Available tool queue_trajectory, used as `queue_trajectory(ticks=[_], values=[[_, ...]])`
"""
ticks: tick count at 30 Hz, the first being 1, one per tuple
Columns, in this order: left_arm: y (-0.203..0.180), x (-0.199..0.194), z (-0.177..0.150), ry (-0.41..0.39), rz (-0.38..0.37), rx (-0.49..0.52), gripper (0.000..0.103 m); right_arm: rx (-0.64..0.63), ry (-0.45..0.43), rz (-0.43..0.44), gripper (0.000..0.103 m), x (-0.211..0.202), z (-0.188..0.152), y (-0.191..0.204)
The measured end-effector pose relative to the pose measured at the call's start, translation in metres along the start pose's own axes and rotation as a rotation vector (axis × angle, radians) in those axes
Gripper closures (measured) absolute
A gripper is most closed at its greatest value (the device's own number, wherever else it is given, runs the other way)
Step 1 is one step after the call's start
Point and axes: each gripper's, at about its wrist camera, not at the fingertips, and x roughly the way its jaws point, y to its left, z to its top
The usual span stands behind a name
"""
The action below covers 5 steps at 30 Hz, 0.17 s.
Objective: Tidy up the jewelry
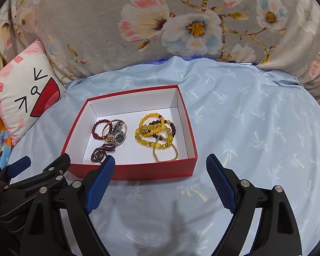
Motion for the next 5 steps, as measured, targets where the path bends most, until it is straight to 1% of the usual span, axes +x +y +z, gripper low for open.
queue_trajectory(ticks=[5], values=[[-0.0014, -0.0008, 0.0002, -0.002, 0.000, 0.000, 0.012, 0.001, -0.002, 0.000, 0.019, 0.0004, 0.0013, 0.0005]])
